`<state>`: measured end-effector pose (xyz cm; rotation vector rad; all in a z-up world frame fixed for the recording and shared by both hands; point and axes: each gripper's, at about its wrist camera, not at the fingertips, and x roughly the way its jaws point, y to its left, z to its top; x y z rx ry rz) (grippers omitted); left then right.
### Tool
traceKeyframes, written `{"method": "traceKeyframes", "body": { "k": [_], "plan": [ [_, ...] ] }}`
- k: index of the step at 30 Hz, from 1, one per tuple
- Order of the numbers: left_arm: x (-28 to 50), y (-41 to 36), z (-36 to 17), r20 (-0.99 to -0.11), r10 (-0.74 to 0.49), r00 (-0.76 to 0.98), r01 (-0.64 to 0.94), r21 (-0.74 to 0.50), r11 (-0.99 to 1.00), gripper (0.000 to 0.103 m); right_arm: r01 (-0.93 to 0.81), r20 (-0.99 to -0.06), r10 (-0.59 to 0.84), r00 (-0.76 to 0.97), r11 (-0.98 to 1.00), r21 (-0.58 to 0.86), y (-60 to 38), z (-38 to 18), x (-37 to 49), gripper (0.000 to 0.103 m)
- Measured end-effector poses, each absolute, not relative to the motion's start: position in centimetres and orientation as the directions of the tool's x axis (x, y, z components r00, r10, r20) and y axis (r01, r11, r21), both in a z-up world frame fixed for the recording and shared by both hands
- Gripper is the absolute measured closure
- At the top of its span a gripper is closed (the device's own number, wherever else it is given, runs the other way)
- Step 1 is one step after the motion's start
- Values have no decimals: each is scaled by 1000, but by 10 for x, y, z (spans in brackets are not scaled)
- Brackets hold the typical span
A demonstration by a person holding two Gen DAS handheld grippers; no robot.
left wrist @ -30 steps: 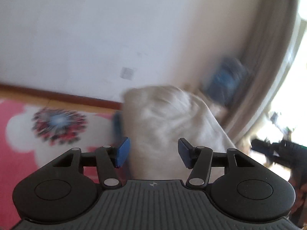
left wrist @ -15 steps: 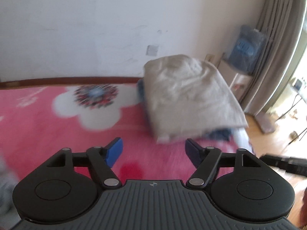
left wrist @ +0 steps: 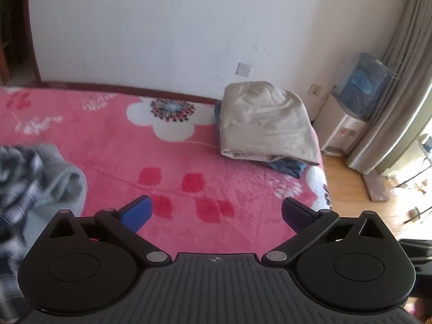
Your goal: Fold clothes
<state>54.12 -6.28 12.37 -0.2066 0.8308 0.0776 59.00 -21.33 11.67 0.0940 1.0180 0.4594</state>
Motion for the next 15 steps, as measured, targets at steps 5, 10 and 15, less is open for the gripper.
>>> {"method": "traceKeyframes", "body": {
  "k": [5,10,15],
  "plan": [
    [538,-62,112,-743,-21,669,-95,-113,989,0,-192,-779,297,552,955,228,-216,117,581,22],
    [527,-58,93,-738,-12,674,-12,-26,1000,0,-101,-752,183,633,983,154,-201,101,557,10],
    [502,-47,97,-739,-28,673,25,-15,1000,0,-33,-716,102,691,993,109,-180,94,524,1]
  ]
}}
